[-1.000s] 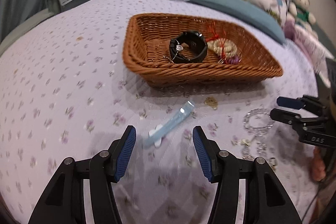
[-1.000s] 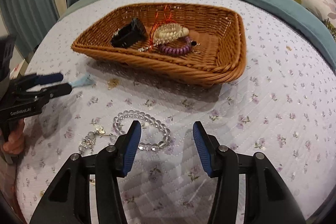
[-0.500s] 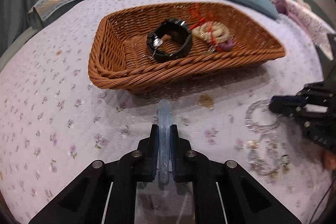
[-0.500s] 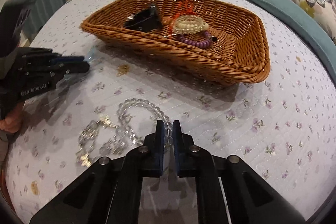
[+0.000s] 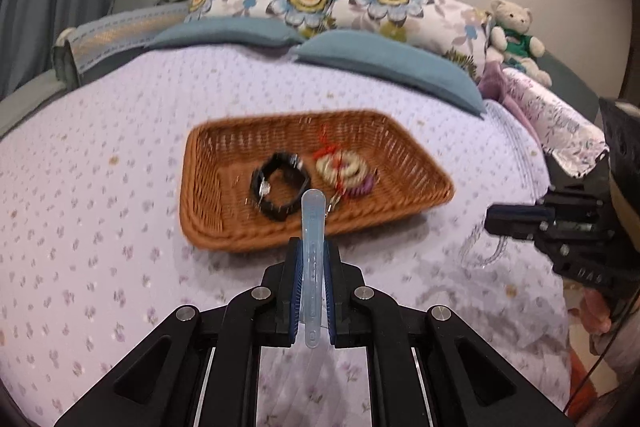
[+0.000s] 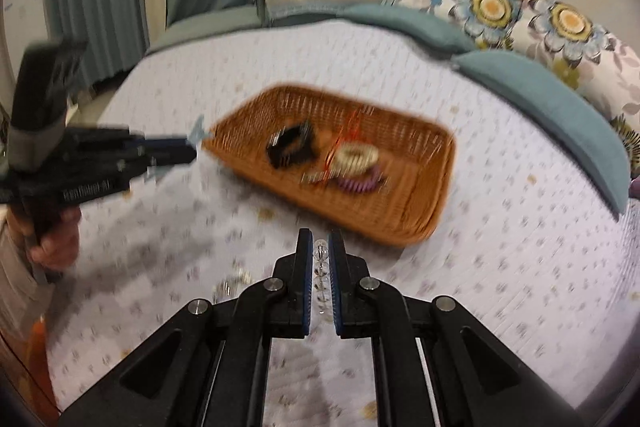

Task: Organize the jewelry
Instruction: 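Carry the clip and bead bracelet into the basket with both tools and release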

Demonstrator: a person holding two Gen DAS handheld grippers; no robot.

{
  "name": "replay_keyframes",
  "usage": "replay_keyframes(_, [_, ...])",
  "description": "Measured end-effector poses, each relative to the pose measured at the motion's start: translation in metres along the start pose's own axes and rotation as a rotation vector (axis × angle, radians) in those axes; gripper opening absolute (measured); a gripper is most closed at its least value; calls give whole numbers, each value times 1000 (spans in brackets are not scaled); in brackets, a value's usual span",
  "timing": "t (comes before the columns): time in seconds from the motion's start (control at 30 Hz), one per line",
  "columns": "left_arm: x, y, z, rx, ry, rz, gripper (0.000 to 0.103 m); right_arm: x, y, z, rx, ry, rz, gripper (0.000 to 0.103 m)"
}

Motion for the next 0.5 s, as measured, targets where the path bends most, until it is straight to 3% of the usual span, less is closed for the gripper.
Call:
replay_keyframes(0.23, [-4,-36,-12,-27,5,23,10,-33,-57,4,-107,-8,-76,11])
replay_keyframes(0.5, [-10,-68,-62,26,44,85,10,-81,-83,-49,-86,-54,-236,11])
Point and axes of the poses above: each gripper's, at about its wrist camera, not at the fingertips, and z roughly against the way its jaws point, x to its left, y to its underside, the point moved 4 cm from there along -z, roughly the way its jaws point, and after that the axes turned 15 degrees about -y, right-handed, at the moved point
